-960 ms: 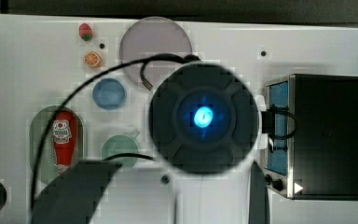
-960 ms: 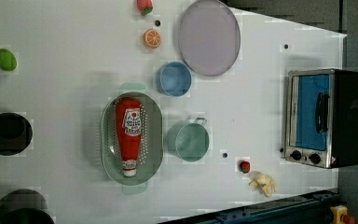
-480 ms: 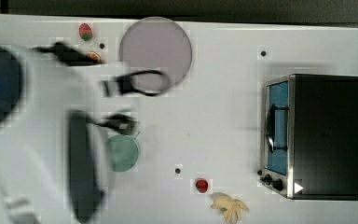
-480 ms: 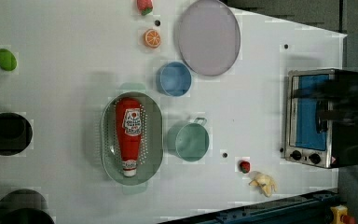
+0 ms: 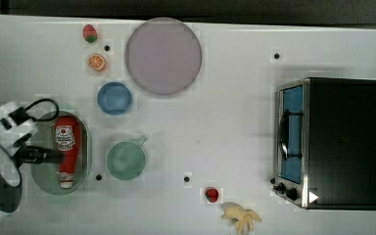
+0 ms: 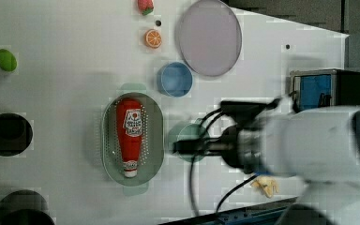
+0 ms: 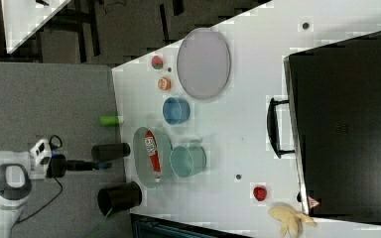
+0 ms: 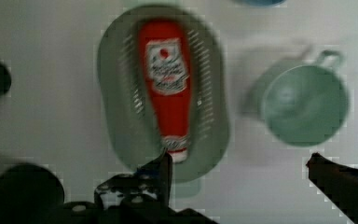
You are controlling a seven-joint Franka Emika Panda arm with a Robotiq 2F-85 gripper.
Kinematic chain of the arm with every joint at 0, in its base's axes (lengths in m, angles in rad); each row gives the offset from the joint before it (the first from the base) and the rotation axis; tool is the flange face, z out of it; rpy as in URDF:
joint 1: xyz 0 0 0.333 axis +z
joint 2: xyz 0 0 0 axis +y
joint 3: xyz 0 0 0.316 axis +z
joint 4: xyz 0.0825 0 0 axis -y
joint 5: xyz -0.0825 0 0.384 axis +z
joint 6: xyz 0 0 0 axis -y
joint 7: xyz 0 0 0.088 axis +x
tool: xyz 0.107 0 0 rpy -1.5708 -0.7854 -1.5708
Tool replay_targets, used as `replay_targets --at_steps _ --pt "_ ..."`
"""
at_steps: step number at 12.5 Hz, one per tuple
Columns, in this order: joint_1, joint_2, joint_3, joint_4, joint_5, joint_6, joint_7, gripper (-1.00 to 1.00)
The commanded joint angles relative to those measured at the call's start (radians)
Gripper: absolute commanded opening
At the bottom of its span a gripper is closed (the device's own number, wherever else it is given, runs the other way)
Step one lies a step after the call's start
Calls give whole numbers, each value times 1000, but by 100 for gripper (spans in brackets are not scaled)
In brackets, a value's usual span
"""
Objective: Pick ketchup from strainer and place it on the table
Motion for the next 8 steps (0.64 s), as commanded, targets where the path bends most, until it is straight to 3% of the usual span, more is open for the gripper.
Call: replay_targets --at_steps 1,8 --pt "14 36 11 -25 -38 115 79 100" --pt "51 272 8 -155 -299 464 209 100"
